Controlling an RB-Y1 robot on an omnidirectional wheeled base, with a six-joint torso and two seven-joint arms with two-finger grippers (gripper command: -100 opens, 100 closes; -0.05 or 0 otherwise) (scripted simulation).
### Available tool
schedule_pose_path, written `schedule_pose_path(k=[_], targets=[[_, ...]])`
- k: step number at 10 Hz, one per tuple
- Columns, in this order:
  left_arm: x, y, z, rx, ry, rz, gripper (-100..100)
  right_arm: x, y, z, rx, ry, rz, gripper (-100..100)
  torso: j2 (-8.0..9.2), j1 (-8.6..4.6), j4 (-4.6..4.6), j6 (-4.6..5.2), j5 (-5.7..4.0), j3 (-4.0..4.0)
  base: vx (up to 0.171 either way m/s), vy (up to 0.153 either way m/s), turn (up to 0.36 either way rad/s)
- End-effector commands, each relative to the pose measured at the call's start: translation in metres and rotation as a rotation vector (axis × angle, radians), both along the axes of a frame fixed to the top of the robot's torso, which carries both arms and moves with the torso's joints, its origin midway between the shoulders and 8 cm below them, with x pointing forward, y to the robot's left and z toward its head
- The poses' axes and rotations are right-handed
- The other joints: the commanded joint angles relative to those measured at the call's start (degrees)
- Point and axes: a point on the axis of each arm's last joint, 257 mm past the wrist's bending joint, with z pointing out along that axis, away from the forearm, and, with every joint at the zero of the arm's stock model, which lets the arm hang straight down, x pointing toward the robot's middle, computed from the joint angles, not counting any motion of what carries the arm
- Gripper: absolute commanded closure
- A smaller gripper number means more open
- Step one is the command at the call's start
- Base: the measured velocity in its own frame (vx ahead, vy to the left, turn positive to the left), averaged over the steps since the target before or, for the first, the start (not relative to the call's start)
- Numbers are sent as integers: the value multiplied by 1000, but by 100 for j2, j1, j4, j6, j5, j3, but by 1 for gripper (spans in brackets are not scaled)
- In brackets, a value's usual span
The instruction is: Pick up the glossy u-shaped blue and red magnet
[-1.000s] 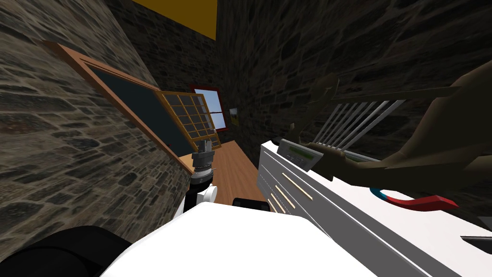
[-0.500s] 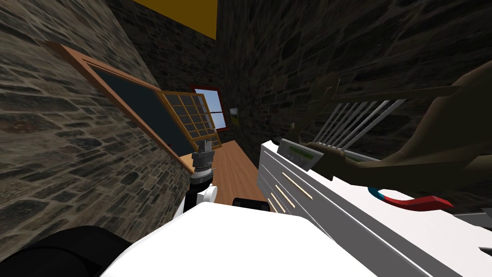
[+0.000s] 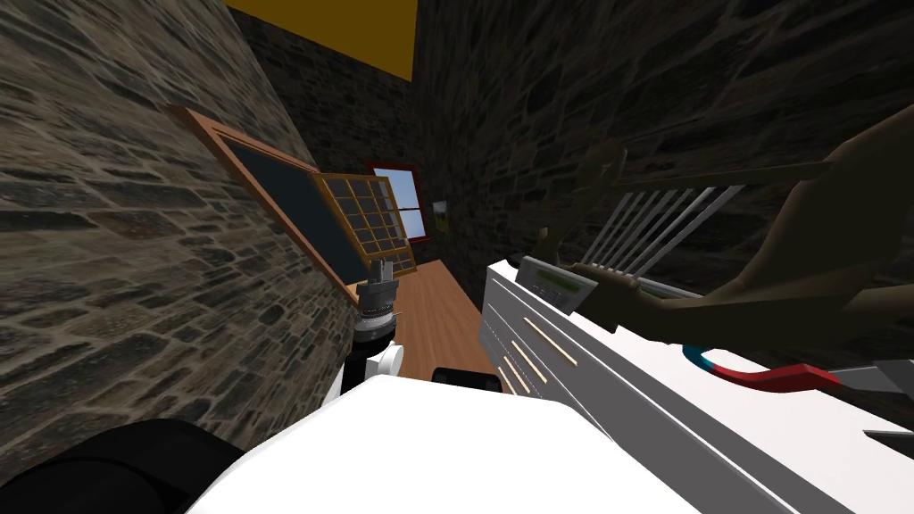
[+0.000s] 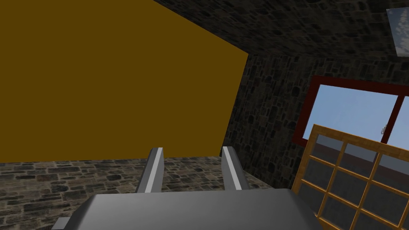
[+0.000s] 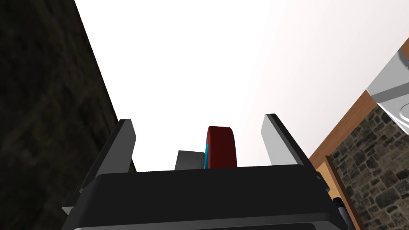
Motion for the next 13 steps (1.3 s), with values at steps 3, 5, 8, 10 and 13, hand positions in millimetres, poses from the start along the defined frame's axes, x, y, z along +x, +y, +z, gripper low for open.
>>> schedule_pose_path(k=[3, 5, 8, 10, 13], targets=[[0, 0, 0, 0, 0, 0, 0, -9, 7, -8, 29, 10, -31, -100, -36, 17, -10, -1, 6, -23, 143, 96, -32], [0, 0, 0, 0, 0, 0, 0, -22, 11, -12, 42, 40, -45, -100, -59, 7, -17, -1, 4, -37, 187, 74, -79], [0, 0, 0, 0, 0, 0, 0, -19, 5, -21, 40, 27, -44, -100, -18, -15, -9, -10, -5, -15, 28, 16, -10], [0, 0, 0, 0, 0, 0, 0, -20, 1, -31, 42, 22, -48, -100, -14, -38, -15, -21, -48, -17, -19, 0, 23], [0, 0, 0, 0, 0, 0, 0, -17, -5, -28, 25, 14, -46, 100, -15, -62, -27, -14, -116, -23, -11, 1, 10]])
